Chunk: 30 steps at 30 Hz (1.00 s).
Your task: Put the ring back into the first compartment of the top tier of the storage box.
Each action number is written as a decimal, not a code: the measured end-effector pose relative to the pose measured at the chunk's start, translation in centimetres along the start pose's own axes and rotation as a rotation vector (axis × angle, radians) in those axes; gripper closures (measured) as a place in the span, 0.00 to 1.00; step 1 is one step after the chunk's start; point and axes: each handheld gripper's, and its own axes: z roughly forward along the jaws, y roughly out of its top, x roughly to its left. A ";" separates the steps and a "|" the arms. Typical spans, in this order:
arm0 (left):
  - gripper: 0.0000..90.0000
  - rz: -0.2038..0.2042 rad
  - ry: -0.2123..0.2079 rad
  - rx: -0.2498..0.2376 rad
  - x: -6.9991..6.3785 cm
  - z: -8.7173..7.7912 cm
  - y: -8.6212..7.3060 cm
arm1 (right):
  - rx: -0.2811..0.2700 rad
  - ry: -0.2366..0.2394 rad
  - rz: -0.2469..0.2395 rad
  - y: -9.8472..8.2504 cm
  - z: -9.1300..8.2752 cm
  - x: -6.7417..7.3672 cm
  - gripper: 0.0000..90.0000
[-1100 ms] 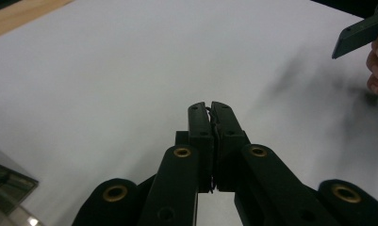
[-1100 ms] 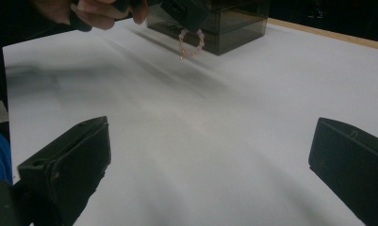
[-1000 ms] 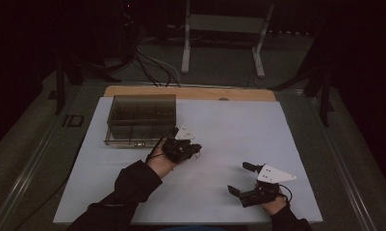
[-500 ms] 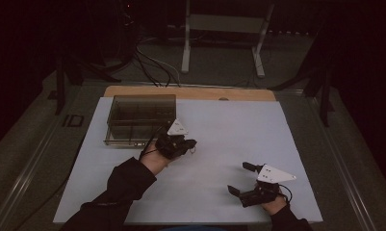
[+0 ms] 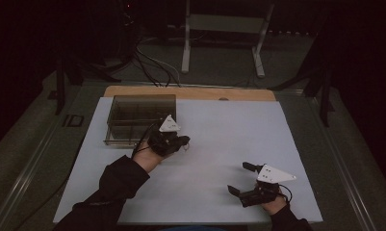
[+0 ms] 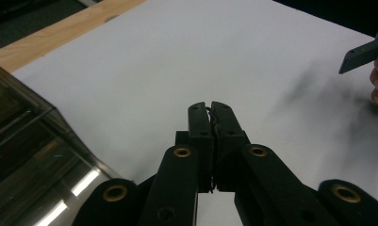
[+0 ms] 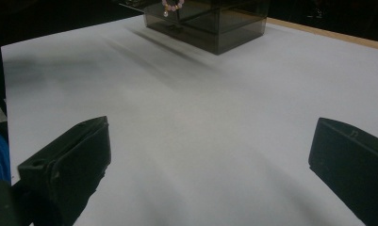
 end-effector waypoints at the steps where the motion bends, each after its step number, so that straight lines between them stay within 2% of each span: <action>1: 1.00 0.002 0.003 0.001 0.1 -0.2 0.0 | 0.000 0.000 0.000 0.0 0.0 0.0 0.00; 19: 1.00 -0.014 0.052 0.003 1.8 -2.3 -0.6 | 0.003 -0.001 -0.003 0.0 0.1 0.0 0.00; 30: 1.00 -0.046 0.080 -0.008 3.4 -3.8 -1.2 | 0.000 -0.003 -0.005 0.0 0.0 0.1 0.00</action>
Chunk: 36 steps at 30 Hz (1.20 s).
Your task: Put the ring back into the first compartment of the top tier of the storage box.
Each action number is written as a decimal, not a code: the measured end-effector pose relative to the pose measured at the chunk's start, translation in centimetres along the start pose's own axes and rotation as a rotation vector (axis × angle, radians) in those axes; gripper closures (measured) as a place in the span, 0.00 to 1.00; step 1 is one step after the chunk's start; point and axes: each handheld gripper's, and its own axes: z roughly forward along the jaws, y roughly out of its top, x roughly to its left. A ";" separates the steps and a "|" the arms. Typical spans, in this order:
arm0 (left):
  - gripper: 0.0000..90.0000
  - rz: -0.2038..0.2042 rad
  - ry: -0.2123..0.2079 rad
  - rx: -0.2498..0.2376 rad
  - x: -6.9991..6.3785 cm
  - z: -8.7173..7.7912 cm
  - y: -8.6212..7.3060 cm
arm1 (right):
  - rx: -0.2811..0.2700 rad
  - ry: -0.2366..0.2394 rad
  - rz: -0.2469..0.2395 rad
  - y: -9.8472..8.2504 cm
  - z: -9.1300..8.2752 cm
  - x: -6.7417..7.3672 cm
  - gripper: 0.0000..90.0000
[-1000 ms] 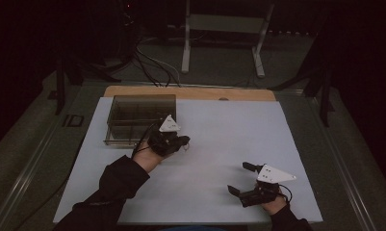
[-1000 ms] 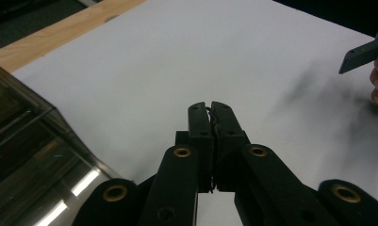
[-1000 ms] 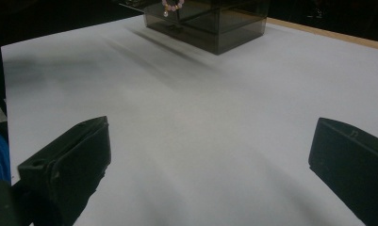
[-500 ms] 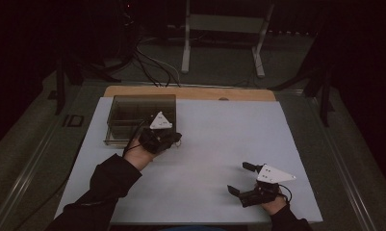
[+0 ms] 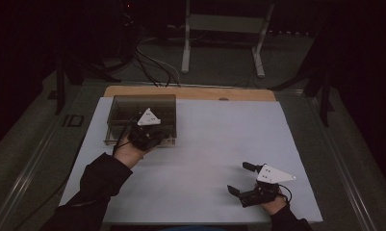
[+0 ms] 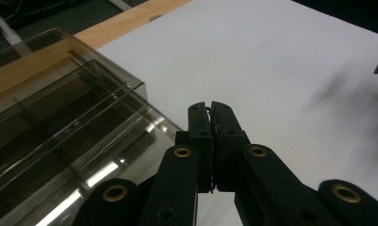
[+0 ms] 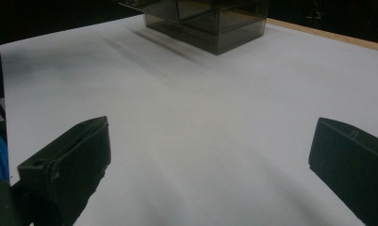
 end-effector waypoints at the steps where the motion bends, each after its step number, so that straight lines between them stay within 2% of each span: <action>1: 1.00 0.000 0.004 0.001 0.1 -0.1 0.0 | 0.000 0.000 0.000 0.0 0.0 0.0 0.00; 13: 1.00 -0.020 0.046 0.000 1.8 -2.0 -0.8 | 0.002 -0.002 -0.001 0.0 0.0 0.0 0.00; 36: 1.00 -0.088 0.130 -0.027 5.4 -5.5 -2.1 | 0.006 -0.003 -0.002 0.0 0.1 0.1 0.00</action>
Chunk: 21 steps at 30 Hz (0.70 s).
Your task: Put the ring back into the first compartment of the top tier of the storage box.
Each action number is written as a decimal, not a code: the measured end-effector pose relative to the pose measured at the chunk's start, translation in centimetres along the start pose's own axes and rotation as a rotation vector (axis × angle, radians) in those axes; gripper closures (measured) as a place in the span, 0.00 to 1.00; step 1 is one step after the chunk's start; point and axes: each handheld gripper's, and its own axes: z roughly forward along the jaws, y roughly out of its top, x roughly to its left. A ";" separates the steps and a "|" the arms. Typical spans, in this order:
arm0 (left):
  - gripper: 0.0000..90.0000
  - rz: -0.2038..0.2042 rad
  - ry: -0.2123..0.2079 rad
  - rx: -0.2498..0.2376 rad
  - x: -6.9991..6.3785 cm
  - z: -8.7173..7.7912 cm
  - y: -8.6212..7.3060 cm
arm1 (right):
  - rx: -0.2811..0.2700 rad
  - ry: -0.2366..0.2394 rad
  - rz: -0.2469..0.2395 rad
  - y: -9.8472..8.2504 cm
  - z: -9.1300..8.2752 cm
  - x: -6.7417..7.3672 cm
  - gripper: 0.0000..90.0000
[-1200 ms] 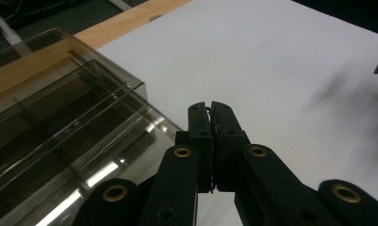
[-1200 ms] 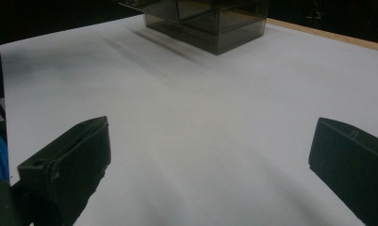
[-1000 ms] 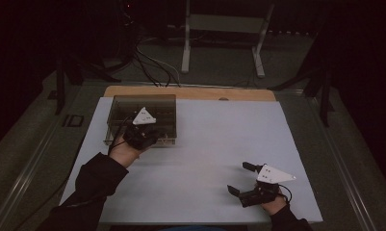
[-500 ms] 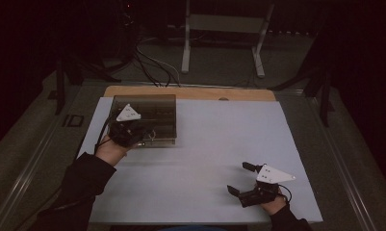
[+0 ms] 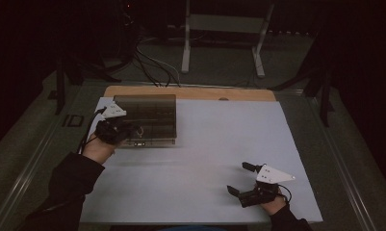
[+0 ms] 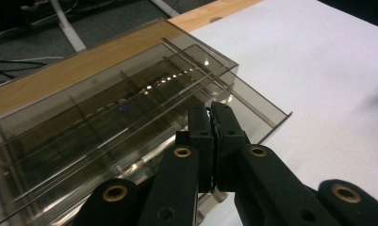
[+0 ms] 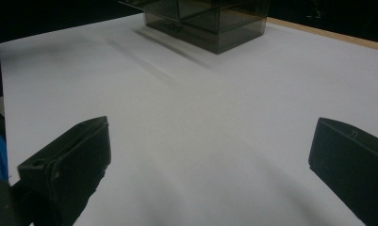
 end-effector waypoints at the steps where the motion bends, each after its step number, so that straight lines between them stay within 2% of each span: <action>1: 1.00 0.001 0.005 0.002 0.2 -0.1 -0.1 | 0.000 0.001 0.000 0.0 0.0 0.0 0.00; 14: 1.00 -0.032 0.060 0.004 2.4 -1.0 -1.0 | 0.001 -0.001 -0.003 0.0 0.1 0.0 0.00; 21: 1.00 -0.065 0.076 0.001 3.6 -1.1 -1.8 | 0.003 0.000 -0.003 0.0 0.1 0.1 0.00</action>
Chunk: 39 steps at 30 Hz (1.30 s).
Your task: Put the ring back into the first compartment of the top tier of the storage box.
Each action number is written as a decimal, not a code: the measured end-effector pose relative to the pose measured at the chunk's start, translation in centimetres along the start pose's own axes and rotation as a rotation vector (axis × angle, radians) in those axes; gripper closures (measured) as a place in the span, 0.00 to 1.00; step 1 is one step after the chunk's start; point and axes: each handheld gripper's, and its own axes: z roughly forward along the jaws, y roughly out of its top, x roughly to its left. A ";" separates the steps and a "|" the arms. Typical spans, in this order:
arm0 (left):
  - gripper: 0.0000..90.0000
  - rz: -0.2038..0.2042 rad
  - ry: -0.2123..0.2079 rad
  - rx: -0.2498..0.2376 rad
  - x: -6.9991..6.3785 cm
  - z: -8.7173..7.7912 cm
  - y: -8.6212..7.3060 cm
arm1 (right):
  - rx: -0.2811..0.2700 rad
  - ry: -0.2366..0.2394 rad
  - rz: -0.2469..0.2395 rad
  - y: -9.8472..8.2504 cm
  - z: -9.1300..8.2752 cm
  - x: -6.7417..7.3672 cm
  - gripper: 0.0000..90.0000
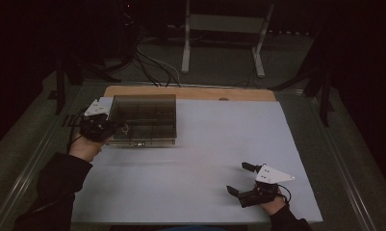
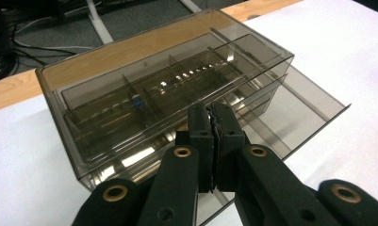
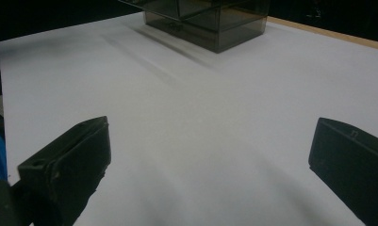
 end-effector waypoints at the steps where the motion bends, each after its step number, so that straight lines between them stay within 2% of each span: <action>1: 1.00 -0.005 0.001 0.001 0.1 0.0 -0.1 | 0.000 0.000 0.000 0.0 0.0 0.0 0.00; 16: 1.00 -0.030 0.011 0.008 1.1 0.7 -1.0 | 0.000 0.000 -0.002 0.0 0.0 0.0 0.00; 20: 1.00 -0.039 0.014 0.022 1.3 1.2 -1.5 | 0.003 0.000 -0.007 0.0 0.0 0.0 0.00; 24: 1.00 -0.054 -0.009 0.044 1.2 1.7 -1.9 | 0.005 0.001 -0.006 0.0 0.0 0.1 0.00; 28: 1.00 -0.072 -0.013 0.064 1.4 2.1 -2.0 | 0.005 0.001 -0.007 0.0 0.0 0.1 0.00; 29: 0.98 -0.082 -0.006 0.069 1.5 2.2 -2.1 | 0.005 0.001 -0.008 0.0 0.0 0.1 0.00; 31: 0.91 -0.098 -0.015 0.070 1.6 2.3 -2.1 | 0.005 0.000 -0.007 0.0 0.0 0.1 0.00; 32: 0.91 -0.109 -0.029 0.075 1.7 2.3 -2.1 | 0.005 0.000 -0.007 0.0 0.0 0.1 0.00; 33: 0.87 -0.109 -0.029 0.075 1.7 2.3 -2.1 | 0.005 0.000 -0.007 0.0 0.0 0.1 0.00; 35: 0.87 -0.100 -0.015 0.073 1.5 2.1 -1.9 | 0.006 0.000 -0.007 0.0 0.0 0.1 0.00; 36: 0.75 -0.098 -0.010 0.074 1.4 2.1 -1.8 | 0.006 0.000 -0.008 0.0 0.0 0.1 0.00; 39: 0.63 -0.087 -0.012 0.064 1.1 1.8 -1.6 | 0.005 0.000 -0.007 0.0 0.0 0.1 0.00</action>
